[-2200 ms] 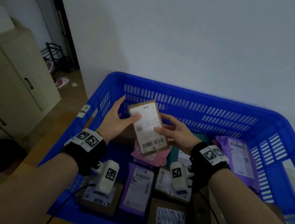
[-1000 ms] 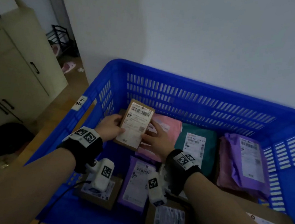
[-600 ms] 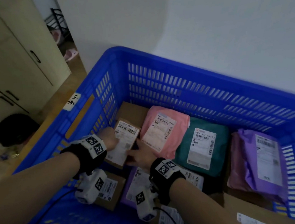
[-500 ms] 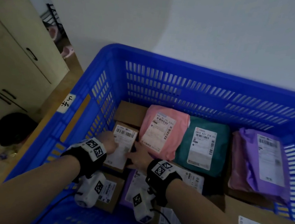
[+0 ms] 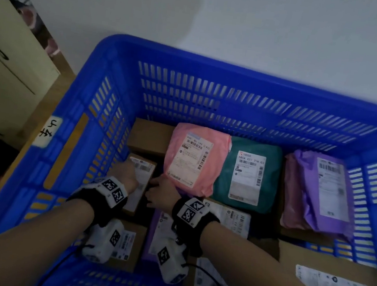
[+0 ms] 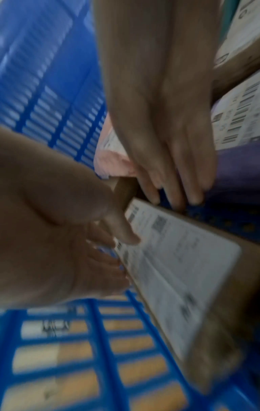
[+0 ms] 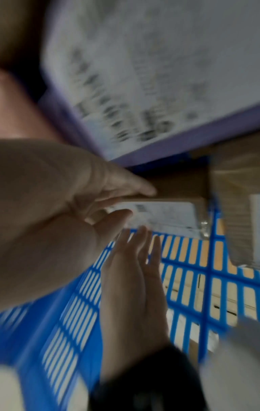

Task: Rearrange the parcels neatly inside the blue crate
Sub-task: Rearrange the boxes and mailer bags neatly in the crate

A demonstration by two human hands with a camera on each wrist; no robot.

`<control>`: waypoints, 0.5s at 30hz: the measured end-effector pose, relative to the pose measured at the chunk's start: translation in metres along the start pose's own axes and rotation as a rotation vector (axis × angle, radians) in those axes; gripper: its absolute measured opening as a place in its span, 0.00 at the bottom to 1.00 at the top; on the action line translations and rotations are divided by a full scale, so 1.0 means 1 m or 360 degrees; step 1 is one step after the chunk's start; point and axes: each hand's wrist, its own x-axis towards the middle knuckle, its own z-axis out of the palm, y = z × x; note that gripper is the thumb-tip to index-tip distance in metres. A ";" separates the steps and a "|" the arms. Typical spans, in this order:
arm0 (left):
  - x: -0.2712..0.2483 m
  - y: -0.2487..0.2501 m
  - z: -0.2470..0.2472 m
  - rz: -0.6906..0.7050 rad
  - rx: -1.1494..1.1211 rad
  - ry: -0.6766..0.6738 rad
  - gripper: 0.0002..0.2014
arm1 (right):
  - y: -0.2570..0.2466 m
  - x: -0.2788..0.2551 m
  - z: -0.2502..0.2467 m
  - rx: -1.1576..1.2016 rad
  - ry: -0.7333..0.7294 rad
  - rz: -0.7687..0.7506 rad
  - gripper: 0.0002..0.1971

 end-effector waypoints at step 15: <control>0.004 0.012 -0.012 0.0573 -0.0878 0.0002 0.16 | -0.061 0.008 -0.070 -0.2831 0.0333 -0.0914 0.23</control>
